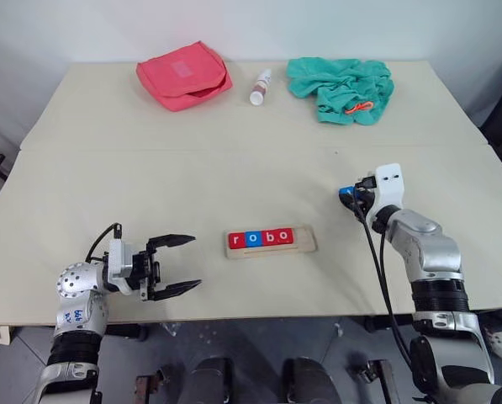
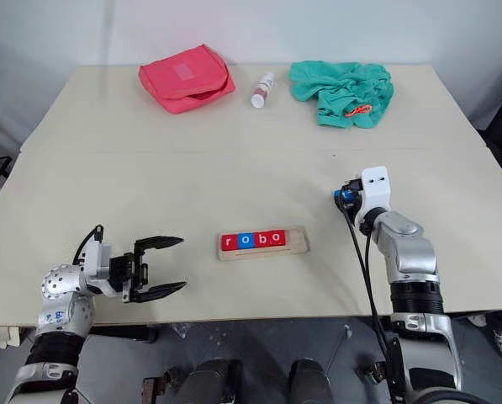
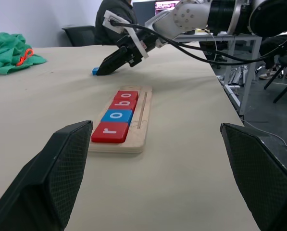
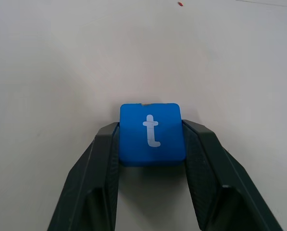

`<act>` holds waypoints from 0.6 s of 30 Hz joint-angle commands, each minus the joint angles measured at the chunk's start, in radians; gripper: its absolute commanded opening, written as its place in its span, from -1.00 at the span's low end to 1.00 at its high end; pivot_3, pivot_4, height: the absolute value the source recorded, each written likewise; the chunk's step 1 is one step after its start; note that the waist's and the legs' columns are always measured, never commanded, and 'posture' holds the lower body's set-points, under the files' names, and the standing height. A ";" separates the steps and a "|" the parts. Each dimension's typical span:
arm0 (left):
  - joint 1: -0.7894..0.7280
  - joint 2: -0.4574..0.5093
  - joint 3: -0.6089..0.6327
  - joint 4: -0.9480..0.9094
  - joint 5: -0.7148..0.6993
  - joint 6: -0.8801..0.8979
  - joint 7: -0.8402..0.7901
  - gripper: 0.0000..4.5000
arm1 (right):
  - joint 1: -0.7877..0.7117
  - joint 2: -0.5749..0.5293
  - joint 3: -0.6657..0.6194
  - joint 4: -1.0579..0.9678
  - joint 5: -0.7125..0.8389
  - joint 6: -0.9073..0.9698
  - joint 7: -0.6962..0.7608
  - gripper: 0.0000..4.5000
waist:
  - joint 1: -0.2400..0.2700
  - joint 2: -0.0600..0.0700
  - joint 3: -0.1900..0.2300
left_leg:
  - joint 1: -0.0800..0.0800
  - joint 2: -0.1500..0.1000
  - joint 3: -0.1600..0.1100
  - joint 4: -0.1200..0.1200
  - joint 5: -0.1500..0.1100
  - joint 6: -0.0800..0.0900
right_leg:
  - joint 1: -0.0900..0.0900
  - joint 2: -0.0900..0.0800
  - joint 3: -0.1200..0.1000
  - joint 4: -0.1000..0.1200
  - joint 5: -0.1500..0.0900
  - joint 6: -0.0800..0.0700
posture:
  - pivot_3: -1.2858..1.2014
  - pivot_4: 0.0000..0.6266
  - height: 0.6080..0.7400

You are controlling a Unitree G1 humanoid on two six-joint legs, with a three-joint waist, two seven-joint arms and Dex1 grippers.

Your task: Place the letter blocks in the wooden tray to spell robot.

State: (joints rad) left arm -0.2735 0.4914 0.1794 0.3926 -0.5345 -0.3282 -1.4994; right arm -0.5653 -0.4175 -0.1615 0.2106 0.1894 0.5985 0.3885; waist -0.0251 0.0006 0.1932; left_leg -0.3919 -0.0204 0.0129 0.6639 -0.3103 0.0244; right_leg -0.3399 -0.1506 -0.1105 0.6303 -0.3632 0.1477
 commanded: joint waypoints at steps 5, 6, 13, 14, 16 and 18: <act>0.004 0.026 0.019 -0.005 -0.034 0.005 -0.044 1.00 | 0.158 0.008 -0.035 -0.431 0.070 0.185 -0.058 -0.35 | 0.000 0.000 0.000 | 0.000 0.000 0.000 0.000 0.000 0.000 | 0.000 0.000 0.000 0.000 0.000 0.000 | 0.03 -0.52 1.00; 0.002 0.029 0.020 0.000 -0.035 0.005 -0.047 1.00 | 0.187 0.008 -0.034 -0.493 0.077 0.215 -0.066 -0.35 | 0.000 0.000 0.000 | 0.000 0.000 0.000 0.000 0.000 0.000 | 0.000 0.000 0.000 0.000 0.000 0.000 | 0.03 -0.52 1.00; -0.029 0.054 0.029 0.057 -0.060 0.001 -0.096 1.00 | 0.394 0.104 -0.039 -0.846 0.117 0.434 -0.186 -0.35 | 0.013 0.000 0.000 | 0.000 -0.001 0.000 0.000 0.000 0.000 | 0.000 0.000 0.002 0.000 0.000 0.000 | 0.03 -0.52 1.00; -0.033 0.056 0.031 0.060 -0.067 0.002 -0.104 1.00 | 0.409 0.116 -0.037 -0.862 0.115 0.448 -0.200 -0.35 | 0.014 0.000 0.000 | 0.000 -0.001 0.000 0.001 0.000 0.000 | 0.000 0.000 0.003 0.000 0.000 0.000 | 0.03 -0.52 1.00; -0.037 0.061 0.032 0.062 -0.077 0.003 -0.112 1.00 | 0.430 0.136 -0.035 -0.885 0.117 0.462 -0.218 -0.35 | 0.018 0.000 0.000 | 0.000 0.000 0.001 0.001 0.000 0.000 | 0.000 0.000 0.003 0.000 0.000 0.000 | 0.03 -0.52 1.00; -0.032 0.072 0.036 0.052 -0.094 0.009 -0.114 1.00 | 0.449 0.149 -0.034 -0.903 0.120 0.469 -0.228 -0.35 | 0.020 0.000 0.000 | 0.001 0.000 0.000 0.000 0.000 0.000 | 0.000 0.001 0.003 0.000 0.000 0.000 | 0.03 -0.52 1.00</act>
State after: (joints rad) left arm -0.3042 0.5377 0.1923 0.4501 -0.5931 -0.3201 -1.5021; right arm -0.1276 -0.2759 -0.1761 -0.6341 0.2998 1.0636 0.1741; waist -0.0054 0.0005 0.1931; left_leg -0.3915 -0.0209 0.0133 0.6639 -0.3105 0.0242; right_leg -0.3404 -0.1501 -0.1072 0.6305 -0.3632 0.1476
